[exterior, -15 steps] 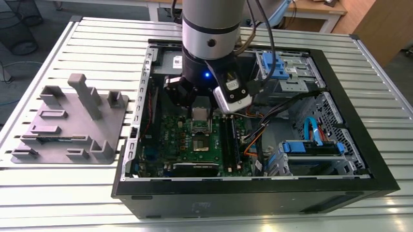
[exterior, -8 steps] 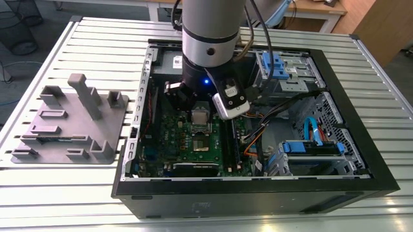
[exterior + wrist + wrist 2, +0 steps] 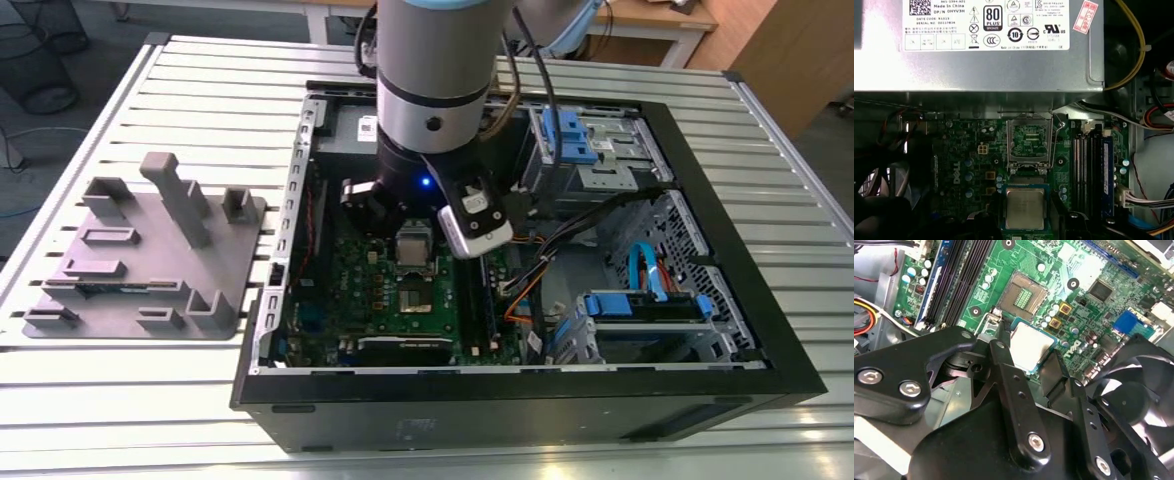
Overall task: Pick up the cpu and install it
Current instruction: 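Place the cpu into insertion slot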
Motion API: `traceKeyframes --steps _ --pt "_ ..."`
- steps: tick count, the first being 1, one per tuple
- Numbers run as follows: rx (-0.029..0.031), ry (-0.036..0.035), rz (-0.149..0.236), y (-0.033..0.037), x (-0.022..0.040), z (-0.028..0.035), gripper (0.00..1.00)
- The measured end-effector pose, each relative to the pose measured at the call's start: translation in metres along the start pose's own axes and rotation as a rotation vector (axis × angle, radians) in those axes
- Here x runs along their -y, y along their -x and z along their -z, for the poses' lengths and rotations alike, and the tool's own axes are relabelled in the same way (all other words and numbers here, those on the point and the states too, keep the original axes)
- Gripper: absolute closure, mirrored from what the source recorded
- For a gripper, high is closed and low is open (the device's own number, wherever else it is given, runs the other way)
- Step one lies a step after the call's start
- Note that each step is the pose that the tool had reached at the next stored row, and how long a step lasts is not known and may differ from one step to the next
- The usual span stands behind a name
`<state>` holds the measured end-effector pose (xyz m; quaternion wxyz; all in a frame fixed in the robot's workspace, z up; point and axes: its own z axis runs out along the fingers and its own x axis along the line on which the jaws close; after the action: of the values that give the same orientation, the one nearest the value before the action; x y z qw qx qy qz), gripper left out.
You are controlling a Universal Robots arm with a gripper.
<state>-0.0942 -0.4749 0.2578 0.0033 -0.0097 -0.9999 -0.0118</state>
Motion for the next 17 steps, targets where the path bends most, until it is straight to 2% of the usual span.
traceKeyframes --steps 17 --pt "0.0000 0.0000 0.000 0.0003 0.0075 -0.0289 0.53"
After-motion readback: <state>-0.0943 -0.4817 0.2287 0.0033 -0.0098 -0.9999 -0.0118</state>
